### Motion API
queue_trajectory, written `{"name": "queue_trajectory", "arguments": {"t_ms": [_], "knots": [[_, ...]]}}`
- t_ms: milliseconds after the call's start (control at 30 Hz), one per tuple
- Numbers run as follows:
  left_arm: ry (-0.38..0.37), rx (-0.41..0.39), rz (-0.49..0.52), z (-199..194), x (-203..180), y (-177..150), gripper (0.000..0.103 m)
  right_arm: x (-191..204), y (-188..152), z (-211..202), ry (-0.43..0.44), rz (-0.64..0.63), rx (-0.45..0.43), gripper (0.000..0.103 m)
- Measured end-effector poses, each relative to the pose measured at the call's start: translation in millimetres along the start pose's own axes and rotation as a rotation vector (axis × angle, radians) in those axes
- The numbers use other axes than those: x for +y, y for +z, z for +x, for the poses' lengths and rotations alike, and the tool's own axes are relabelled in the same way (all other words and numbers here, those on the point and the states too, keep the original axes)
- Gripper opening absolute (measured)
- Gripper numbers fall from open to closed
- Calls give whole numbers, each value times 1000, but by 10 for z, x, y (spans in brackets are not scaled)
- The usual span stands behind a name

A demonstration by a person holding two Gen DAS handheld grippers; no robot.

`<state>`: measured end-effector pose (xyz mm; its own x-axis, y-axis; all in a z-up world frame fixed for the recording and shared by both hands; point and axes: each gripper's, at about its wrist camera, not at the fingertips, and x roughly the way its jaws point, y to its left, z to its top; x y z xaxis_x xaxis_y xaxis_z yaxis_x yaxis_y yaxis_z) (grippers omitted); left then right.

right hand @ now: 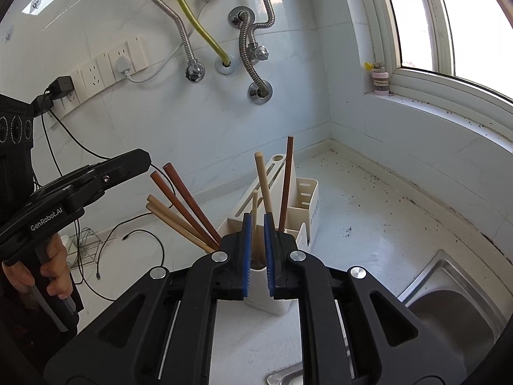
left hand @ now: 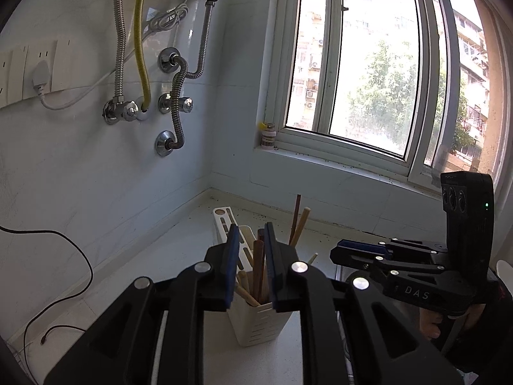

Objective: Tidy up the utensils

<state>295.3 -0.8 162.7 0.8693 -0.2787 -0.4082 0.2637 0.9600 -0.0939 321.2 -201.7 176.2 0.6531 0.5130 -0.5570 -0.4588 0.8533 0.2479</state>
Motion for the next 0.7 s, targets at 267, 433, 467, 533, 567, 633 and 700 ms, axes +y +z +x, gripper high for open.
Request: {"name": "queue_trajectory", "arguments": {"t_ms": [267,433,467,533,567,633,700], "knots": [[-30,11,-22,-343,-53,-348,32,56,-249,-497,-9,-34,-45,38],[-33,35,-54,-434,-50,-586,59,31,-520,-686,-37,-43,-39,63],[-25,33,-55,-454,-56,-621,61,25,-571,-719,-39,-38,-40,68],[6,25,-36,-499,-91,-685,61,16,-647,-763,-38,-30,-41,76],[12,27,-25,-517,-114,-714,62,18,-679,-783,-43,-28,-43,79],[6,36,-18,-530,-147,-751,68,34,-731,-816,-46,-31,-46,83],[-4,31,-17,-563,-180,-794,78,54,-766,-845,-47,-31,-55,88]]}}
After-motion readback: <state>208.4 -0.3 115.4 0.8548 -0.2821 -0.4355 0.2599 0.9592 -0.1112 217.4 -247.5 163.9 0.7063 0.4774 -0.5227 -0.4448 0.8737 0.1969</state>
